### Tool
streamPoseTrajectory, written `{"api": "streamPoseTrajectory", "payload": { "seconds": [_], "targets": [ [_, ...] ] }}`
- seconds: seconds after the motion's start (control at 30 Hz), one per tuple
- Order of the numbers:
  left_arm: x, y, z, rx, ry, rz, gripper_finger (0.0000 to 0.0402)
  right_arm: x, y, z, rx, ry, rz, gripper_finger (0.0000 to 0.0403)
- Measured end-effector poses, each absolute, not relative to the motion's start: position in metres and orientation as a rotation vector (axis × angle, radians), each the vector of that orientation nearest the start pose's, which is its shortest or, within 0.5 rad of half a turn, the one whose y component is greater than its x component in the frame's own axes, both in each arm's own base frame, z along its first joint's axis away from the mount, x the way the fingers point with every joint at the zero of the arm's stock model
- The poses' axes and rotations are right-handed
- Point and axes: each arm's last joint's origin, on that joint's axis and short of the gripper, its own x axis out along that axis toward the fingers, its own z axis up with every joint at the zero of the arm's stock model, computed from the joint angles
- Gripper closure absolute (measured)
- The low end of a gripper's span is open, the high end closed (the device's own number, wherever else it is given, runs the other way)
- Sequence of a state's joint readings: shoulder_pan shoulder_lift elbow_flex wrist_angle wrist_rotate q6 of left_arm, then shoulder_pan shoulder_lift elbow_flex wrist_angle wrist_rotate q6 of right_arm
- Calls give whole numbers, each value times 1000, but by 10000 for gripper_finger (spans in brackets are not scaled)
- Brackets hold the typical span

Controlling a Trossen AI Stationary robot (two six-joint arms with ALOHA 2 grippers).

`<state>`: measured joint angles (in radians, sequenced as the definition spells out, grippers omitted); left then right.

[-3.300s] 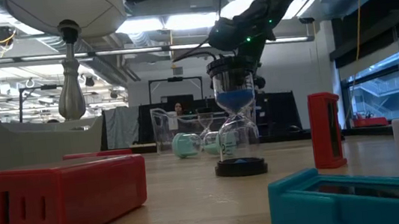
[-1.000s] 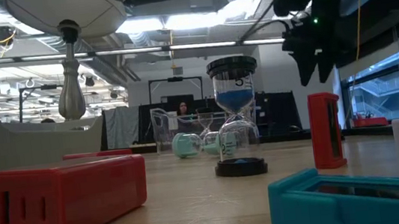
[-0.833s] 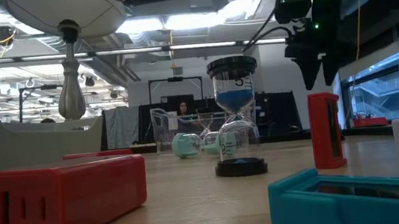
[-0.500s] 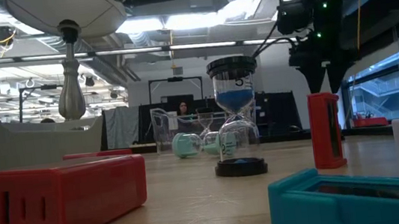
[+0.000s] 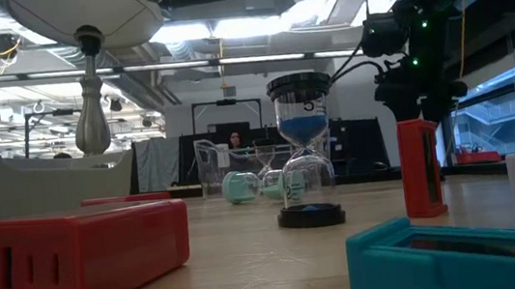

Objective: Pick & Place Office items
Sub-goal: Put the purple hourglass into the top transparent bin

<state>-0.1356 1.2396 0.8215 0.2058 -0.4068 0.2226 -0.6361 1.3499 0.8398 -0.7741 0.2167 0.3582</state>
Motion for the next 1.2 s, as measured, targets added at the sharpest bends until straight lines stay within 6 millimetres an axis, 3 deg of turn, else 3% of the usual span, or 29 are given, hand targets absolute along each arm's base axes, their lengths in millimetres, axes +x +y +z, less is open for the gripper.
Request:
{"api": "streamPoseTrajectory", "payload": {
  "seconds": [0.33, 1.0, 1.2],
  "targets": [
    [274, -26, 289, 278, 234, 247, 203, 183, -143, 202, 562, 1165, -958, 48],
    [274, -26, 289, 278, 234, 247, 203, 180, -141, 201, 562, 1200, -956, 186],
    [274, -26, 289, 278, 234, 247, 203, 180, -141, 202, 562, 1200, -955, 189]
  ]
}}
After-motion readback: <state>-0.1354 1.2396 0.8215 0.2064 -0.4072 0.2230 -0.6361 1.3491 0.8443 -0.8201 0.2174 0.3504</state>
